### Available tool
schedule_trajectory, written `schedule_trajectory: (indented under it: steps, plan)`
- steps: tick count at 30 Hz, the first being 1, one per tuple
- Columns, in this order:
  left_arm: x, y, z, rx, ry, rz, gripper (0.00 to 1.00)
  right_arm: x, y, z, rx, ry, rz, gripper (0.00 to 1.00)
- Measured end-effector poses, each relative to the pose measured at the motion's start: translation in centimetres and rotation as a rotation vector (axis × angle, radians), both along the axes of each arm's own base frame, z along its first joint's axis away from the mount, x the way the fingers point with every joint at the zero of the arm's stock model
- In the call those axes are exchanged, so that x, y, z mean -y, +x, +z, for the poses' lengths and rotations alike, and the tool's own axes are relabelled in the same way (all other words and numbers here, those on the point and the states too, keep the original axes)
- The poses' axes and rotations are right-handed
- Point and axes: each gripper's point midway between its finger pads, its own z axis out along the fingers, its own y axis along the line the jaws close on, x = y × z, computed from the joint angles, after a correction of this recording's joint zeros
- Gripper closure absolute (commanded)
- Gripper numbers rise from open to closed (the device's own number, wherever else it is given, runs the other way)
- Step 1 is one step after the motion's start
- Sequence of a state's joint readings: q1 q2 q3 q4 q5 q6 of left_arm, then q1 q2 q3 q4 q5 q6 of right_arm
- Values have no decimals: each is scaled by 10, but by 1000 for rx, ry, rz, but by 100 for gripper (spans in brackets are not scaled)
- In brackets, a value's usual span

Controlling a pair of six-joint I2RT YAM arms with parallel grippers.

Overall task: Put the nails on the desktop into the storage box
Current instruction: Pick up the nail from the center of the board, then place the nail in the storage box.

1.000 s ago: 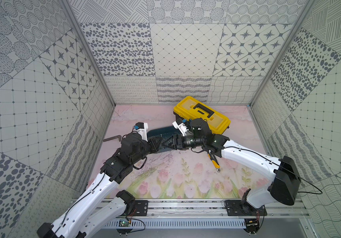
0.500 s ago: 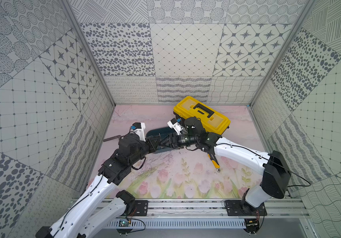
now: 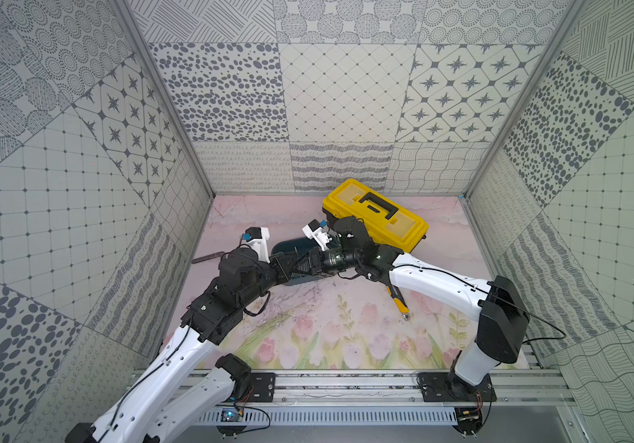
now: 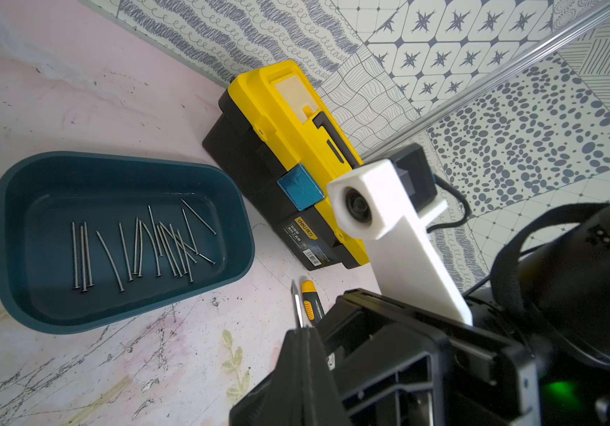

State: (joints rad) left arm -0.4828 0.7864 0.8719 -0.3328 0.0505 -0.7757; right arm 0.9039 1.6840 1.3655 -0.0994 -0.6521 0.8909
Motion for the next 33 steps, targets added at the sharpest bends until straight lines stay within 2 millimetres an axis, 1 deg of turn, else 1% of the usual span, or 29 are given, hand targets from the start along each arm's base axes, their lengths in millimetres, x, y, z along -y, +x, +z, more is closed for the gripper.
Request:
schedule_trajectory:
  steps: [3,4,5,7,9,11,12,14,19,23,24,25,29,33]
  plan:
    - [1,-1,-1,-2,1,-7,100,0,1,1,8,5,-1,96]
    - [1,-1,0,-1,1,-11,100,0,1,1,5,4,-4,98]
    - [2,-1,0,-1,1,-16,95,0,1,1,8,3,-4,100]
    - [3,-1,2,3,7,-24,72,0,2,1,10,2,-6,100]
    - [3,-1,3,3,9,-26,51,0,2,1,11,1,-8,100]
    - [3,-1,5,3,14,-26,37,0,2,0,14,0,-10,100]
    - [2,-1,6,3,16,-25,32,0,3,0,15,0,-10,100]
    - [1,-1,10,3,17,-20,25,0,3,0,17,-4,-13,100]
    - [-7,-1,30,44,32,14,15,9,9,-10,20,-56,-43,100]
    - [-17,-3,40,61,53,55,10,26,19,-20,37,-123,-84,100]
    - [-20,-4,40,60,58,65,7,31,24,-22,42,-142,-97,100]
    - [-23,-5,39,55,64,75,2,36,27,-25,47,-159,-106,100]
    - [-34,-11,31,24,88,117,1,54,41,-32,70,-231,-135,100]
    - [-45,-19,23,-11,117,154,1,67,52,-25,119,-275,-152,100]
